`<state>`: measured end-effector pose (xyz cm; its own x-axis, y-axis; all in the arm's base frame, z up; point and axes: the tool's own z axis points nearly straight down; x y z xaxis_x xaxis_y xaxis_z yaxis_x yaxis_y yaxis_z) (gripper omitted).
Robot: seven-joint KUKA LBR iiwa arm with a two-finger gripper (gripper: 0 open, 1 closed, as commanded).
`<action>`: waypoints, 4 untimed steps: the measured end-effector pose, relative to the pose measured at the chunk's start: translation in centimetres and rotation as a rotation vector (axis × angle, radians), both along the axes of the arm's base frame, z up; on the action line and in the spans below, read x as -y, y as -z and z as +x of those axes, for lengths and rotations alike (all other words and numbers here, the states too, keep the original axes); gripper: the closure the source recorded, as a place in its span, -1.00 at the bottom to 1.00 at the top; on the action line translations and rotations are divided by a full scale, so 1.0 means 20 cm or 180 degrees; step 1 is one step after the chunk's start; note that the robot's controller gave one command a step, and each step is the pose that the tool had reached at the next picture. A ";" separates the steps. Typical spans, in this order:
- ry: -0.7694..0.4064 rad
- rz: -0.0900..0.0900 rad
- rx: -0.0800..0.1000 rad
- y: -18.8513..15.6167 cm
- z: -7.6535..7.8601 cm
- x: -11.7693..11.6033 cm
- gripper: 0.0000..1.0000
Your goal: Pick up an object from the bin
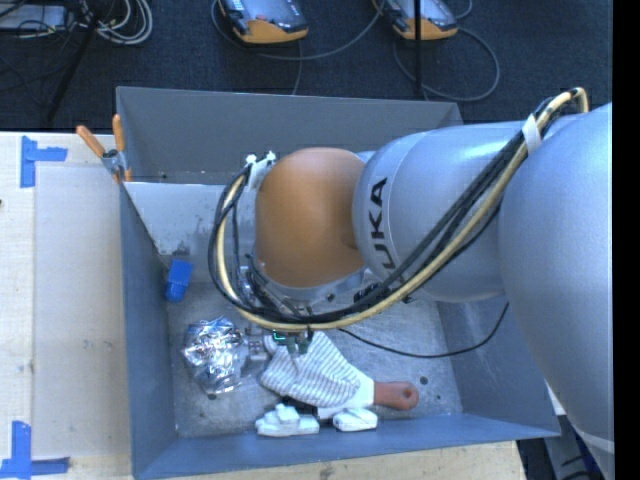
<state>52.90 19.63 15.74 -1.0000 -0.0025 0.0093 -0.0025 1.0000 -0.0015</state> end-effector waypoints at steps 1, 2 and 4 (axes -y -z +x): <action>0.0012 0.0004 0.0023 -0.02 0.01 0.00 -1.00; -0.0135 0.0008 0.0035 0.13 0.07 -0.14 -1.00; -0.0007 0.0003 0.0020 0.15 0.06 -0.08 -1.00</action>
Offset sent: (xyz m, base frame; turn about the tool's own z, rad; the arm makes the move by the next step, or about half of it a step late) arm 0.0164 0.0374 -0.0347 -0.0580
